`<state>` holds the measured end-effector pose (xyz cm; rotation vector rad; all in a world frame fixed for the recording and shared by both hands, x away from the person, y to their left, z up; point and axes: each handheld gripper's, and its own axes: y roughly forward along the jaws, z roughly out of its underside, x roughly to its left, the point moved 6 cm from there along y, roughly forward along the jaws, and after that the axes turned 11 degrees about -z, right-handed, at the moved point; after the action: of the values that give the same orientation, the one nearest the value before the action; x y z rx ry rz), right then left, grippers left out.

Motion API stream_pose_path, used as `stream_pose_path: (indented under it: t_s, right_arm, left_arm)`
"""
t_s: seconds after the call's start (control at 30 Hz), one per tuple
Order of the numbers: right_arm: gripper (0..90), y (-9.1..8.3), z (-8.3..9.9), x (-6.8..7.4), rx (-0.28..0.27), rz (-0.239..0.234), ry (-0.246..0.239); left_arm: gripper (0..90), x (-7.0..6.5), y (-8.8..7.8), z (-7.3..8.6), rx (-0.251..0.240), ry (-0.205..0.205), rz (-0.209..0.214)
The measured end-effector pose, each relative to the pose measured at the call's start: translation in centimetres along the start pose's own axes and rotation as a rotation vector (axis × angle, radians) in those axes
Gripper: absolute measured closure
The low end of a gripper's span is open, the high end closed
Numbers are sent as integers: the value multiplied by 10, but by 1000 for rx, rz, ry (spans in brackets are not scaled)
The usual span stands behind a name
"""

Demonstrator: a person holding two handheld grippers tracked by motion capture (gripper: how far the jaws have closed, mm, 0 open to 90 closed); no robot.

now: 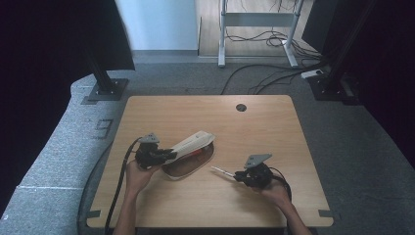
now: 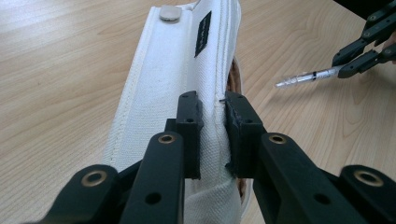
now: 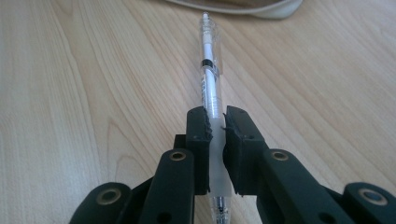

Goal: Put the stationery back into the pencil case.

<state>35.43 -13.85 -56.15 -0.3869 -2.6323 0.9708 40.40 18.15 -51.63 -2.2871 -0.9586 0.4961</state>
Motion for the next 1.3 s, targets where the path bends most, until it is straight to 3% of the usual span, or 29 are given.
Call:
stream_pose_path:
  t_s: [0.37, 1.3]
  right_arm:
    - [787, 4, -25, -1, -18, 4, -22]
    - [787, 57, -87, 8, 20, -69, -114]
  left_arm:
    - [774, 0, -1, 0, -5, -1, 2]
    - [773, 0, -2, -1, -6, -1, 12]
